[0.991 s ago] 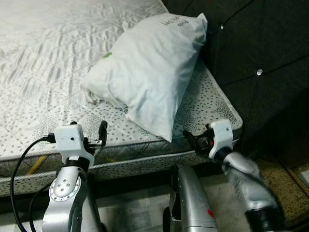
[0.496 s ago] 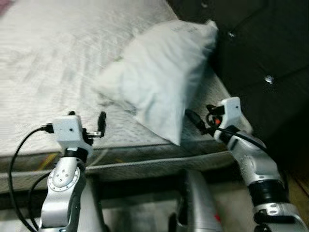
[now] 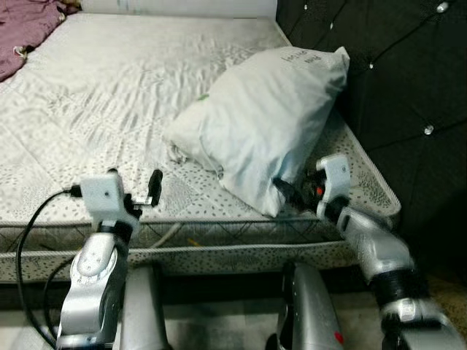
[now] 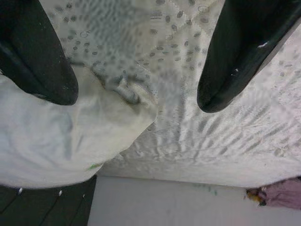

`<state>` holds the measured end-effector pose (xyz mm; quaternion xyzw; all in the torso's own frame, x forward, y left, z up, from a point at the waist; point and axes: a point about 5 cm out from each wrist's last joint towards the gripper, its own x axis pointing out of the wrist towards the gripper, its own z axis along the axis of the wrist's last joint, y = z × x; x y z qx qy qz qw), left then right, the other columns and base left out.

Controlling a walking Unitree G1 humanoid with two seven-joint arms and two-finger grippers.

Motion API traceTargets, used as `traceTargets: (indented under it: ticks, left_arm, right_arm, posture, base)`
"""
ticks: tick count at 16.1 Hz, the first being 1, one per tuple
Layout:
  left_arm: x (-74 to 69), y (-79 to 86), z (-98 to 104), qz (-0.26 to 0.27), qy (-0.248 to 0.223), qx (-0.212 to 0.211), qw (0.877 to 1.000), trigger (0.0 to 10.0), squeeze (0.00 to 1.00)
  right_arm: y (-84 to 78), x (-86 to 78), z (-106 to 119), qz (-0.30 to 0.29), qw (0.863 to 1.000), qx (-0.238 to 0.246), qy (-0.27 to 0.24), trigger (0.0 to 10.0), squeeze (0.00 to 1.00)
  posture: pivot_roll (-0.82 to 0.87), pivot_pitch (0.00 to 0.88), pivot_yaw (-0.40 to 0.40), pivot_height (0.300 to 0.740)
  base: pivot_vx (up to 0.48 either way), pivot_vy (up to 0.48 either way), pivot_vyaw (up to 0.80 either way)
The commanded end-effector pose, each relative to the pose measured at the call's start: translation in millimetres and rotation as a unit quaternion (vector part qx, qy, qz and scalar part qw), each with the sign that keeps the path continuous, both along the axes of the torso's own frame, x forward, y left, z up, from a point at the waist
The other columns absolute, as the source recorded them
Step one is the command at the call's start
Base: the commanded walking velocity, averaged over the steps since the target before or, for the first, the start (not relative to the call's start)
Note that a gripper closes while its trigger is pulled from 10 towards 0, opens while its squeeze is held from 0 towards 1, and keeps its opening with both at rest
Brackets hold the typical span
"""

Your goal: Clean up the room

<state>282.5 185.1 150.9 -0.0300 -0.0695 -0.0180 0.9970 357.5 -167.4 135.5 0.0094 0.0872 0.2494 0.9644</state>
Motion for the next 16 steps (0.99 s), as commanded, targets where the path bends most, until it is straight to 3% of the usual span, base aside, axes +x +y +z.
traceTargets:
  ticks: [1,5,9,13,14,15,16]
  left_arm:
    - [1.3,-1.1,8.1,-0.005,-0.011,0.006,1.000,10.0,0.00]
    - [-6.7,3.2,17.1,0.013,-0.023,-0.012,1.000,10.0,0.00]
    - [-1.9,-11.1,24.9,-0.011,-0.028,-0.002,1.000,10.0,0.00]
    - [-5.8,-11.2,19.7,-0.007,-0.017,-0.002,1.000,10.0,0.00]
    - [-13.0,-11.1,17.5,-0.005,-0.018,0.000,1.000,10.0,0.00]
    - [-18.9,-6.7,11.2,0.013,-0.009,-0.001,1.000,10.0,0.00]
    - [-19.4,-2.9,8.9,0.033,-0.003,-0.011,0.999,10.0,0.00]
  right_arm:
    - [-1.0,2.8,3.3,0.014,1.000,0.008,0.027,10.0,0.00]
    - [24.7,-17.9,-25.6,0.099,0.991,-0.027,0.080,10.0,0.00]
    - [12.3,-16.8,-18.7,0.084,0.991,0.010,0.103,10.0,0.00]
    - [28.9,-18.8,-20.3,0.056,0.994,0.028,0.092,10.0,0.00]
    - [34.7,-19.0,-23.1,0.033,0.994,0.043,0.092,10.0,0.00]
    - [44.4,-16.6,-25.2,0.004,0.994,0.055,0.091,0.0,0.00]
    - [58.4,-12.1,-20.3,-0.006,0.995,0.062,0.081,0.0,0.00]
  posture:
    - [0.04,0.000,-0.034,0.452]
    - [0.06,0.000,-0.048,0.452]
    - [0.05,0.000,-0.035,0.452]
    - [0.05,0.013,-0.062,0.452]
    - [0.06,0.013,-0.103,0.452]
    - [0.08,0.014,-0.120,0.452]
    - [0.08,0.028,-0.126,0.452]
  base:
    - [0.000,0.000,0.00]
    - [0.000,0.000,0.00]
    - [0.000,0.000,0.00]
    - [0.000,0.000,0.00]
    - [0.000,0.000,0.00]
    - [0.000,0.000,0.00]
    - [0.000,0.000,0.00]
